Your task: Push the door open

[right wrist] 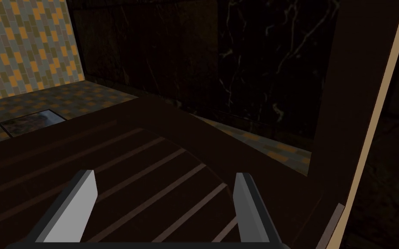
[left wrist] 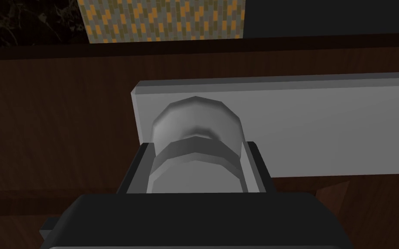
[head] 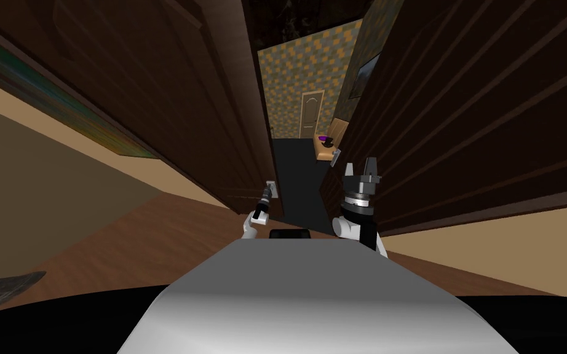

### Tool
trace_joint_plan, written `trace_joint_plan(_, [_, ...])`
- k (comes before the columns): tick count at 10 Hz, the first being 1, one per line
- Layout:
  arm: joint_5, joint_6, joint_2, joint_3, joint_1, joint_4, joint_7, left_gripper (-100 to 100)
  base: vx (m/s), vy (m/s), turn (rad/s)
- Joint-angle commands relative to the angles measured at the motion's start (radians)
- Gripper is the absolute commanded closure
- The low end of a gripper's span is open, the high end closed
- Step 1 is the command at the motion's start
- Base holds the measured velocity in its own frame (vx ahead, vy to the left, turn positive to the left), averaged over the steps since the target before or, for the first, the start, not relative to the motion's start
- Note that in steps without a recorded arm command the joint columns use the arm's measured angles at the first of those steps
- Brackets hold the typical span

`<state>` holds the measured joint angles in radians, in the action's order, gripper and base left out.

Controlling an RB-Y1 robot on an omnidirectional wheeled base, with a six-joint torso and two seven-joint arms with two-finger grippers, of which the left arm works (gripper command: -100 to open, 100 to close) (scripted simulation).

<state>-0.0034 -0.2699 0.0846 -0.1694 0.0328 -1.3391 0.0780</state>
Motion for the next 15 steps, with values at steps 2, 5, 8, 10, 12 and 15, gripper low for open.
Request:
trace_joint_plan(2, [0.003, -0.014, 0.002, 0.042, -0.012, 0.013, -0.009, 100, 0.173, -0.098, 0.063])
trace_joint_plan(5, [0.006, -0.014, 0.000, 0.075, -0.018, 0.022, -0.016, 100, 0.125, -0.086, 0.045])
trace_joint_plan(8, [0.008, -0.014, -0.002, 0.101, -0.023, 0.029, -0.022, 100, 0.096, -0.083, 0.055])
trace_joint_plan(10, [0.011, -0.014, -0.006, 0.128, -0.028, 0.037, -0.028, 100, 0.121, -0.115, 0.077])
trace_joint_plan(12, [0.013, -0.014, -0.009, 0.155, -0.033, 0.044, -0.034, 100, 0.153, -0.110, 0.076])
trace_joint_plan(15, [0.016, -0.014, -0.014, 0.182, -0.038, 0.051, -0.039, 100, 0.105, -0.067, 0.042])
